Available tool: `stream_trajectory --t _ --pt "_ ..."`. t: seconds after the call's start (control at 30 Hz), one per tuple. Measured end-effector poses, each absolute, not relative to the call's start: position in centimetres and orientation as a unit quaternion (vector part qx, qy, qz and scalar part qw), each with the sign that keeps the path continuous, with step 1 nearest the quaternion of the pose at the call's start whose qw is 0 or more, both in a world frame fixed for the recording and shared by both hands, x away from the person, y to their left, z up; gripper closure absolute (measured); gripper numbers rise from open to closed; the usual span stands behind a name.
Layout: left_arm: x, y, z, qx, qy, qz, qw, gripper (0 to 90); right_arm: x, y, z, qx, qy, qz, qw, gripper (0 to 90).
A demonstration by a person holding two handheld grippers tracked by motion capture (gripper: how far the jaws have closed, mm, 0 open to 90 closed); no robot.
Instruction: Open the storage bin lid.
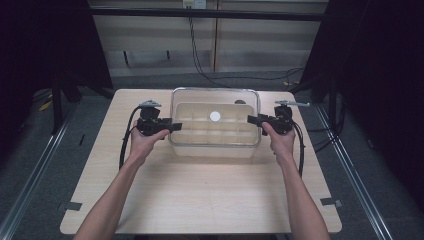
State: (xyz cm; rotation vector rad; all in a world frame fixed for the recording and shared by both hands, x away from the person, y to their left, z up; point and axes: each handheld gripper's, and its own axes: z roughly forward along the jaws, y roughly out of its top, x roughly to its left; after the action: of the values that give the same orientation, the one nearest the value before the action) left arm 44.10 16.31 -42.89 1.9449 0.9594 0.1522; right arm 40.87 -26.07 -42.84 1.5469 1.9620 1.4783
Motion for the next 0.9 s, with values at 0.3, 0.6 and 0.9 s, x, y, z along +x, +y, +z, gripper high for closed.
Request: stream_trajectory --t 0.3,0.6,0.9 --pt "43.6 16.6 -42.2 0.785 0.386 0.066 0.479 50.1 40.3 -26.3 -42.1 0.522 0.666 0.519 0.121 49.6" --pt "42.7 17.1 -41.3 0.776 0.375 0.055 0.504 54.5 39.8 -26.0 -41.4 0.519 0.663 0.524 0.132 60.4" --pt "42.6 17.6 -41.0 0.774 0.375 0.057 0.507 58.9 39.3 -26.3 -40.8 0.513 0.658 0.537 0.127 65.6"
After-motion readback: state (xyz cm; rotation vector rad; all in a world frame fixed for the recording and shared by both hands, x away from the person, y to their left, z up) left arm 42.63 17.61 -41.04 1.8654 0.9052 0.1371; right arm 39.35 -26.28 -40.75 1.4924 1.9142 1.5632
